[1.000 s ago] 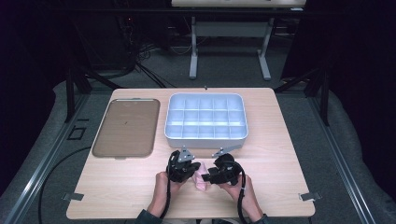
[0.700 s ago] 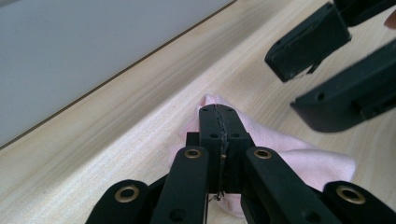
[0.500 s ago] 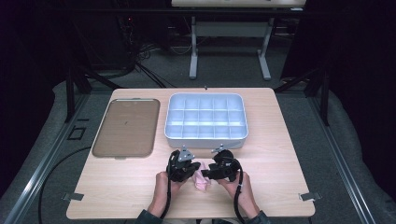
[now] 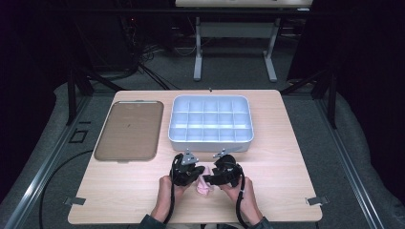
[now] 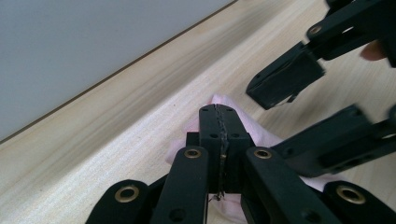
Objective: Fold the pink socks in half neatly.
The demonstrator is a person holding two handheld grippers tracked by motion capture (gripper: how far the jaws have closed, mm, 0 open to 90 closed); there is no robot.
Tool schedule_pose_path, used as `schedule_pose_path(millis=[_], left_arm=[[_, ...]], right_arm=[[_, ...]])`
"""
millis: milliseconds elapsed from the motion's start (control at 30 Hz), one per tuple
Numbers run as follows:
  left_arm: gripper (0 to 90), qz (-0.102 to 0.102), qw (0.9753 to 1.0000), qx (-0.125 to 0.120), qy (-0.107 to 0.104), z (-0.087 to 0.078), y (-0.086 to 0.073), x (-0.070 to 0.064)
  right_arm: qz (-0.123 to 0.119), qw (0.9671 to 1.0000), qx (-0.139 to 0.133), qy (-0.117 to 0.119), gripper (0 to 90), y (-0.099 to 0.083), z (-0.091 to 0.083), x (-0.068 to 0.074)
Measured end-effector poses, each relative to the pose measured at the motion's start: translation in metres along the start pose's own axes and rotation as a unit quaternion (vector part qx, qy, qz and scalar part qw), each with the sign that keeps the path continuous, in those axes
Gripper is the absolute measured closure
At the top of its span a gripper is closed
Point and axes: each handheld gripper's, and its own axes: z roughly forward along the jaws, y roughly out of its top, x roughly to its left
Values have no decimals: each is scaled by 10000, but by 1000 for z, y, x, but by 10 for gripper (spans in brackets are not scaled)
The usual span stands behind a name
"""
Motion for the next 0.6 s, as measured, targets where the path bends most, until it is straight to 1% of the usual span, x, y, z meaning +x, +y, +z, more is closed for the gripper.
schedule_pose_path(millis=[67,133,167,200,267,300,567,600], left_arm=[[896,1,10000,5,3,0,0,0],[896,-8,10000,4,9,0,0,0],[896,-8,10000,7,13,0,0,0],[896,-31,10000,3,11,0,0,0],[896,-21,10000,6,11,0,0,0],[896,-19,10000,10,8,0,0,0],[896,-69,10000,13,-14,0,-1,1],[896,-75,10000,8,-13,0,-1,1]], right_arm=[[-20,10000,-9,14,467,0,-2,2],[-34,10000,-73,16,457,0,-1,5],[-63,10000,-42,-10,451,1,-1,6],[-48,10000,-76,18,447,2,0,6],[-34,10000,-32,-35,440,3,4,9],[-59,10000,56,-40,436,3,5,10],[-207,9989,183,-382,401,3,19,19],[-201,9988,102,-427,400,2,22,20]])
